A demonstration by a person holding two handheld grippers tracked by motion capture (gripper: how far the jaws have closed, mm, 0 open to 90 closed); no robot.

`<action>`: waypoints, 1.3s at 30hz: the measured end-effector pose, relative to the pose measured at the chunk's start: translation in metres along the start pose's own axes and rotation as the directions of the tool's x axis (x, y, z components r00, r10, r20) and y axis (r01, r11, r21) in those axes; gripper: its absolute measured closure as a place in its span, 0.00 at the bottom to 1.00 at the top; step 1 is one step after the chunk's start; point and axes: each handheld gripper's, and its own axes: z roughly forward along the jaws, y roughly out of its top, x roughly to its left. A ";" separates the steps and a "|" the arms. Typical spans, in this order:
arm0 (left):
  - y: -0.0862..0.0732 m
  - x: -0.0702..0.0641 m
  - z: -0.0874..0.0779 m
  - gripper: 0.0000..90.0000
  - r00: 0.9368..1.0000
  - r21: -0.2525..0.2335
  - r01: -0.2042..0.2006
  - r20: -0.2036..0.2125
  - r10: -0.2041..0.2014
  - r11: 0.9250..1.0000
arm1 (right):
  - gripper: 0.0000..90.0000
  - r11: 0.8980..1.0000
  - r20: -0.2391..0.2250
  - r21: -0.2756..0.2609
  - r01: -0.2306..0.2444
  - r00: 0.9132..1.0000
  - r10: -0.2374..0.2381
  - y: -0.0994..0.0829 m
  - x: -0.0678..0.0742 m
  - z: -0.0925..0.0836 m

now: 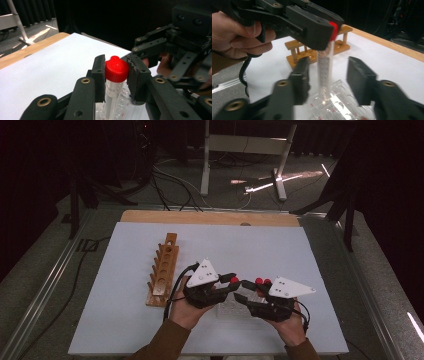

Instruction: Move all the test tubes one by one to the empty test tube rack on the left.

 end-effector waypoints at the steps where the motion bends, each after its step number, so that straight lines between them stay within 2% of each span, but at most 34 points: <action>1: 0.000 0.001 -0.001 0.79 1.000 -0.003 0.002 -0.005 -0.002 1.000 | 0.43 1.000 0.011 -0.006 -0.006 1.000 0.006 0.000 -0.001 -0.001; 2: 0.000 0.003 -0.002 0.79 1.000 -0.005 0.006 -0.014 -0.006 1.000 | 0.39 1.000 0.034 -0.012 -0.016 0.999 0.016 0.000 -0.003 -0.002; 3: 0.000 0.004 -0.003 0.79 1.000 -0.007 0.010 -0.020 -0.010 1.000 | 0.39 1.000 0.034 -0.012 -0.016 0.999 0.016 0.000 -0.003 -0.002; 4: 0.000 0.006 -0.004 0.79 1.000 -0.011 0.014 -0.023 -0.015 1.000 | 0.33 0.999 0.057 -0.022 -0.032 0.998 0.033 0.000 -0.007 -0.005; 6: 0.001 0.008 -0.007 0.79 0.999 -0.018 0.021 -0.034 -0.021 1.000 | 0.30 0.999 0.067 -0.026 -0.035 0.997 0.037 0.000 -0.008 -0.006; 9: 0.001 0.015 -0.011 0.79 0.997 -0.028 0.038 -0.059 -0.039 0.999 | 0.19 0.998 0.115 -0.036 -0.050 0.992 0.054 0.000 -0.015 -0.012; 12: 0.002 0.019 -0.015 0.79 0.996 -0.036 0.049 -0.075 -0.052 0.998 | 0.16 0.997 0.138 -0.044 -0.061 0.988 0.067 -0.001 -0.019 -0.016; 13: 0.002 0.021 -0.016 0.79 0.995 -0.040 0.051 -0.083 -0.054 0.998 | 0.09 0.996 0.152 -0.051 -0.069 0.985 0.076 -0.002 -0.023 -0.020; 14: 0.003 0.024 -0.018 0.79 0.994 -0.043 0.053 -0.094 -0.057 0.998 | 0.09 0.996 0.152 -0.051 -0.069 0.985 0.076 -0.002 -0.023 -0.020; 16: 0.003 0.029 -0.022 0.79 0.991 -0.051 0.059 -0.113 -0.065 0.997 | 0.01 0.994 0.190 -0.068 -0.090 0.977 0.101 -0.005 -0.031 -0.028; 17: 0.003 0.031 -0.024 0.79 0.990 -0.053 0.059 -0.122 -0.065 0.997 | 0.01 0.994 0.190 -0.068 -0.090 0.977 0.101 -0.005 -0.031 -0.028; 18: 0.003 0.034 -0.026 0.79 0.989 -0.057 0.058 -0.134 -0.065 0.997 | 0.00 0.992 0.213 -0.075 -0.104 0.970 0.118 -0.009 -0.036 -0.033; 19: 0.003 0.037 -0.028 0.79 0.987 -0.059 0.060 -0.147 -0.068 0.996 | 0.00 0.992 0.213 -0.075 -0.104 0.970 0.118 -0.009 -0.036 -0.033; 26: 0.001 0.055 -0.042 0.79 0.974 -0.088 0.064 -0.213 -0.081 0.994 | 0.00 0.991 0.269 -0.075 -0.107 0.955 0.123 -0.021 -0.048 -0.046; 27: 0.000 0.058 -0.044 0.79 0.971 -0.091 0.058 -0.225 -0.077 0.994 | 0.00 0.991 0.274 -0.075 -0.107 0.954 0.124 -0.022 -0.049 -0.047; 28: 0.000 0.060 -0.045 0.79 0.969 -0.092 0.056 -0.236 -0.077 0.994 | 0.00 0.991 0.296 -0.079 -0.104 0.947 0.123 -0.024 -0.051 -0.050; 29: 0.000 0.062 -0.047 0.79 0.966 -0.094 0.055 -0.248 -0.077 0.994 | 0.00 0.991 0.296 -0.079 -0.104 0.947 0.123 -0.024 -0.051 -0.050; 30: 0.000 0.065 -0.048 0.79 0.963 -0.094 0.054 -0.259 -0.077 0.994 | 0.00 0.991 0.310 -0.083 -0.109 0.942 0.130 -0.026 -0.054 -0.053; 37: 0.000 0.075 -0.056 0.79 0.947 -0.108 0.035 -0.315 -0.067 0.994 | 0.00 0.989 0.340 -0.097 -0.111 0.930 0.138 -0.029 -0.059 -0.062; 39: 0.001 0.079 -0.058 0.79 0.939 -0.105 0.023 -0.338 -0.058 0.994 | 0.00 0.989 0.350 -0.096 -0.113 0.926 0.140 -0.031 -0.059 -0.065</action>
